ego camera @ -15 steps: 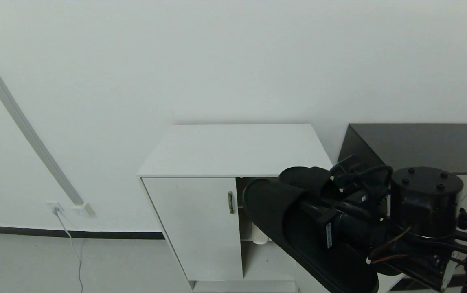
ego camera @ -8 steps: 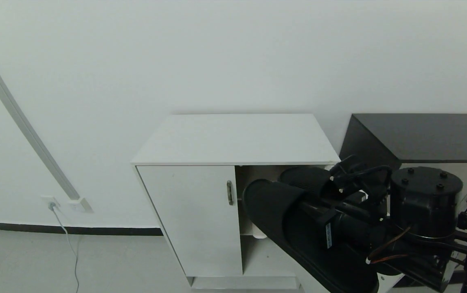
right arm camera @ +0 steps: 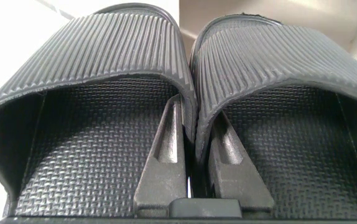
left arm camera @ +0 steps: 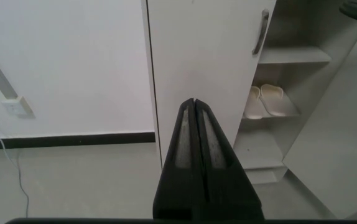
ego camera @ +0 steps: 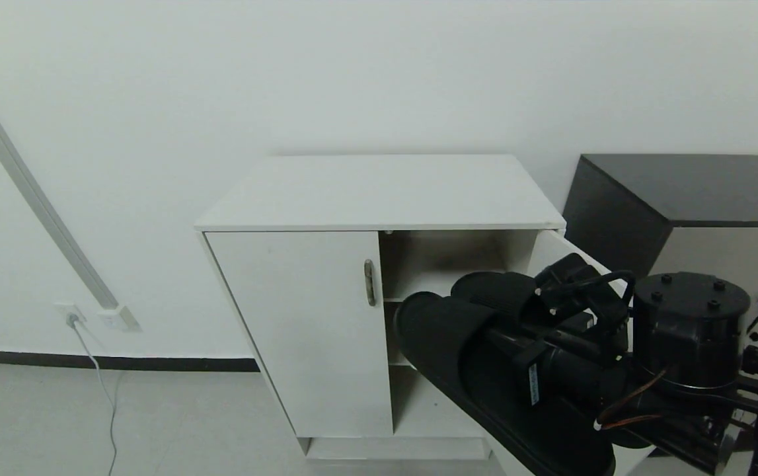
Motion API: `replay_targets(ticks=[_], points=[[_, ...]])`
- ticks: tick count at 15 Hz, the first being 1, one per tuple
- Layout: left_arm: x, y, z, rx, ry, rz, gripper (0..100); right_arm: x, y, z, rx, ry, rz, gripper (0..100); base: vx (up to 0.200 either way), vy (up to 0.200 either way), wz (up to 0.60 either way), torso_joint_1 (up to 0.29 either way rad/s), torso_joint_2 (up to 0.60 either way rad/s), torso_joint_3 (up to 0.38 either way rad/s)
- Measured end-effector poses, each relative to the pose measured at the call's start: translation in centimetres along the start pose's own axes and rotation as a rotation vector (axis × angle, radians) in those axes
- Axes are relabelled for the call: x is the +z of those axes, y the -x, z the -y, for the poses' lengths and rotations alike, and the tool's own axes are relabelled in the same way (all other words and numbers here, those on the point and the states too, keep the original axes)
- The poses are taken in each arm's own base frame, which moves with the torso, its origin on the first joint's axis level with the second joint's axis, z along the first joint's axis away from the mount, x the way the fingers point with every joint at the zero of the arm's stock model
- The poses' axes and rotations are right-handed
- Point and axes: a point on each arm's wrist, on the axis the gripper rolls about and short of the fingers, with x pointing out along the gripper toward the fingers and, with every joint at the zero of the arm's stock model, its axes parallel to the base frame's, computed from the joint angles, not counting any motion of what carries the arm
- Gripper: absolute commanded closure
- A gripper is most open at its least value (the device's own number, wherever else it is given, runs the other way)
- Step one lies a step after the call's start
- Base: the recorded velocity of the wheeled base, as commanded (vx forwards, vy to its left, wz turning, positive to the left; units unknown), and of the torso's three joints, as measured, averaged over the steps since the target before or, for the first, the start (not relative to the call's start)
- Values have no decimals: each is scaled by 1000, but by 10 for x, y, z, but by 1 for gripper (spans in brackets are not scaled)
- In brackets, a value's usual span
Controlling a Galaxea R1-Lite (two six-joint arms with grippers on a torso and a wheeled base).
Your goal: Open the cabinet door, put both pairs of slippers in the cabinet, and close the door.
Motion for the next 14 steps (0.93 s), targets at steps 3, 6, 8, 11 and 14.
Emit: replay_targets(ticks=[3, 6, 8, 11, 14], points=[[0, 0, 0, 0, 0, 0, 100, 0, 0, 0, 0, 1, -2, 100, 0, 0, 0, -188, 507, 315], [0, 0, 0, 0, 0, 0, 100, -1, 0, 0, 0, 2, -5, 100, 0, 0, 0, -165, 492, 323], [0, 0, 0, -1, 0, 0, 100, -1, -1, 0, 1, 2, -6, 100, 0, 0, 0, -146, 481, 330], [0, 0, 0, 0, 0, 0, 100, -2, -1, 0, 0, 2, -7, 100, 0, 0, 0, -134, 469, 333], [0, 0, 0, 0, 0, 0, 100, -2, -1, -1, 2, 3, -9, 100, 0, 0, 0, -100, 455, 352]])
